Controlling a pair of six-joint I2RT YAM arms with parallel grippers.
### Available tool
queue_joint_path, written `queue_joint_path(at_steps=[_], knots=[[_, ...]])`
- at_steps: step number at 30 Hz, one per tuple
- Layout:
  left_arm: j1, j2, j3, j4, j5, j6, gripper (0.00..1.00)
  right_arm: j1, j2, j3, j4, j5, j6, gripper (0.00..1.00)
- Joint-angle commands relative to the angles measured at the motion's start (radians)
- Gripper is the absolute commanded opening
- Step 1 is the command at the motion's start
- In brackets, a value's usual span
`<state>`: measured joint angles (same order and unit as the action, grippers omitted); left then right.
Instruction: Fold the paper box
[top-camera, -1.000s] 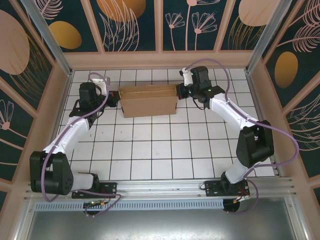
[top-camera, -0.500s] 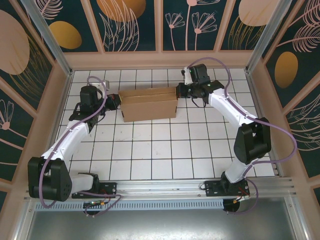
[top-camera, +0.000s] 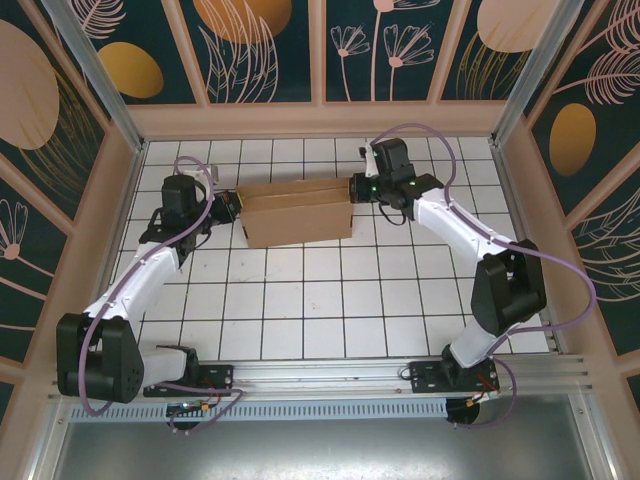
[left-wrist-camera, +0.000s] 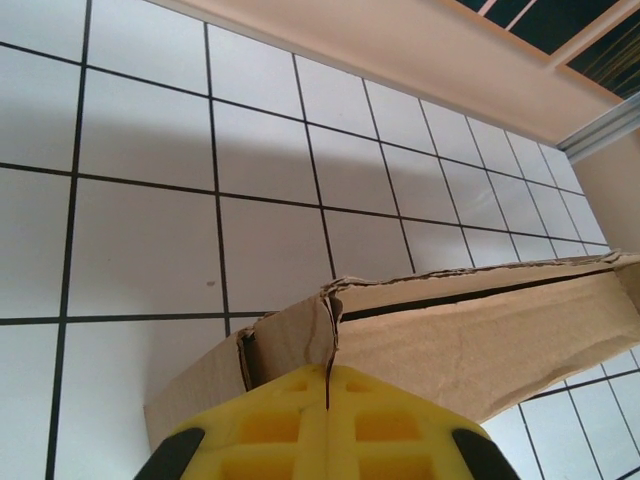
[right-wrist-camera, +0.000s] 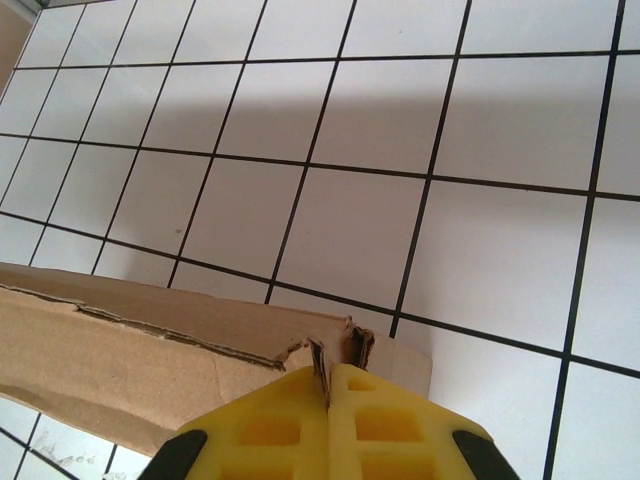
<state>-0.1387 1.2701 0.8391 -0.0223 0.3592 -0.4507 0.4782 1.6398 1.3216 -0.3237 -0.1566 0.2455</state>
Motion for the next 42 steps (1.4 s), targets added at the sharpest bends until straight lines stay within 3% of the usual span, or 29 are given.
queue_joint_path(at_steps=[1, 12, 29, 38, 42], knots=[[-0.007, -0.021, -0.028, -0.002, -0.002, -0.004, 0.00, 0.022, -0.009, -0.039, -0.027, 0.055, 0.000, 0.00], [-0.007, -0.075, -0.032, -0.045, -0.090, 0.078, 0.00, 0.036, -0.011, -0.046, -0.026, 0.088, -0.026, 0.00], [-0.025, -0.091, -0.095, -0.006, -0.103, 0.101, 0.00, 0.043, -0.064, -0.121, 0.026, 0.121, -0.041, 0.00], [-0.037, -0.103, -0.145, 0.023, -0.102, 0.070, 0.00, 0.051, -0.078, -0.178, 0.084, 0.133, 0.001, 0.00], [-0.038, -0.110, -0.150, 0.028, -0.106, 0.064, 0.00, 0.056, -0.071, -0.163, 0.073, 0.167, 0.095, 0.00]])
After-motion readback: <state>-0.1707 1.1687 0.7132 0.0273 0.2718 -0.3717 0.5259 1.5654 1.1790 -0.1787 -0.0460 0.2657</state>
